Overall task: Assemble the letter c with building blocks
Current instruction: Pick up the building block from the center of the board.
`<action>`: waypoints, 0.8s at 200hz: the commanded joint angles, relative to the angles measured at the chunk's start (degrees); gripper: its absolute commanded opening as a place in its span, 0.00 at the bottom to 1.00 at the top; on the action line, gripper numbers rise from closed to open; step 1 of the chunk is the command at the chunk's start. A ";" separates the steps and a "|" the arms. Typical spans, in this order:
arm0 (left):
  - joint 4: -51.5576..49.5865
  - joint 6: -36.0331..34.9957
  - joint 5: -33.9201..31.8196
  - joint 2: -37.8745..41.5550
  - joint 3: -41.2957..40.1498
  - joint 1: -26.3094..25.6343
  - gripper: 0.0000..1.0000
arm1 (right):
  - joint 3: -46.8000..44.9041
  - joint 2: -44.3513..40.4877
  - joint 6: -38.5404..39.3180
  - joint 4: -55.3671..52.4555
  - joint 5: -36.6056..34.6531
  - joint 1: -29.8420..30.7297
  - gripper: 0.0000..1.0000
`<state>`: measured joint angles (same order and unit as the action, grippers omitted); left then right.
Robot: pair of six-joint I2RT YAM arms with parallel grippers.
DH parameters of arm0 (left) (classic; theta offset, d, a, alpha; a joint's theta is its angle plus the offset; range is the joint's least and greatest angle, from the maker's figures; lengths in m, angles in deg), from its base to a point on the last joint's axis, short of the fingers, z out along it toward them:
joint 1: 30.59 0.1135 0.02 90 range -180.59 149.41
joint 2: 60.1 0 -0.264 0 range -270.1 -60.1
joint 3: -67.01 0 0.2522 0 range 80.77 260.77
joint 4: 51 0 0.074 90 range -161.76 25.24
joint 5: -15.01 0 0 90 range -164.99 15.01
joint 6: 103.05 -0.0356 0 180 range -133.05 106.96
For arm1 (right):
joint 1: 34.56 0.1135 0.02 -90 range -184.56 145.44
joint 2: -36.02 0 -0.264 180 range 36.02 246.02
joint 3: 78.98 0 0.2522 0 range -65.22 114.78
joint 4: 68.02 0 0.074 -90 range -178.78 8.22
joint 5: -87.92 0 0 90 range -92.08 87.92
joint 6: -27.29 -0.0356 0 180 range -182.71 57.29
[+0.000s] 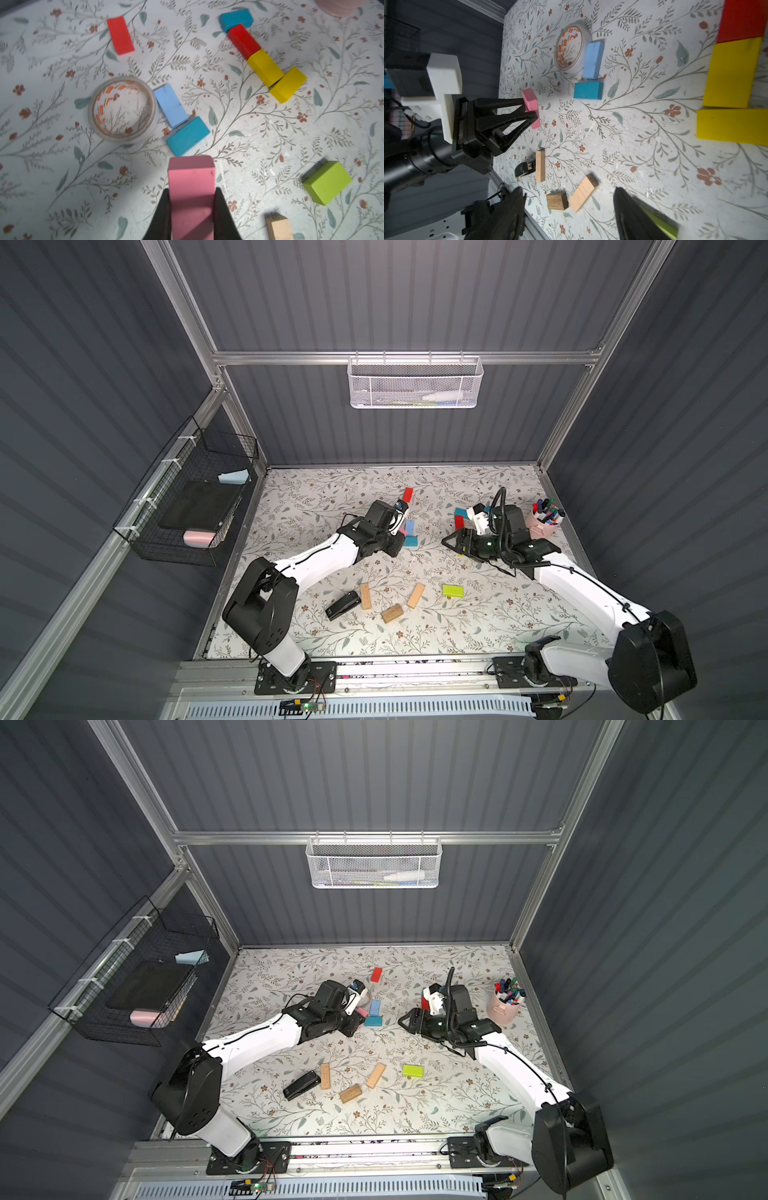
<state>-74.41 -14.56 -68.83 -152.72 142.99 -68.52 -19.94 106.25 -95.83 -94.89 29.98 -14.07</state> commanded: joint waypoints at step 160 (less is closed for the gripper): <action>-0.70 -23.48 11.51 -5.47 10.02 -0.12 0.09 | 7.40 4.85 6.93 -3.05 12.76 -1.95 0.56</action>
<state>-73.36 -33.67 -60.79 -157.18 150.90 -68.52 -14.26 109.79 -90.94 -96.59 40.53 -15.88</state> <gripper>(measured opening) 0.200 0.580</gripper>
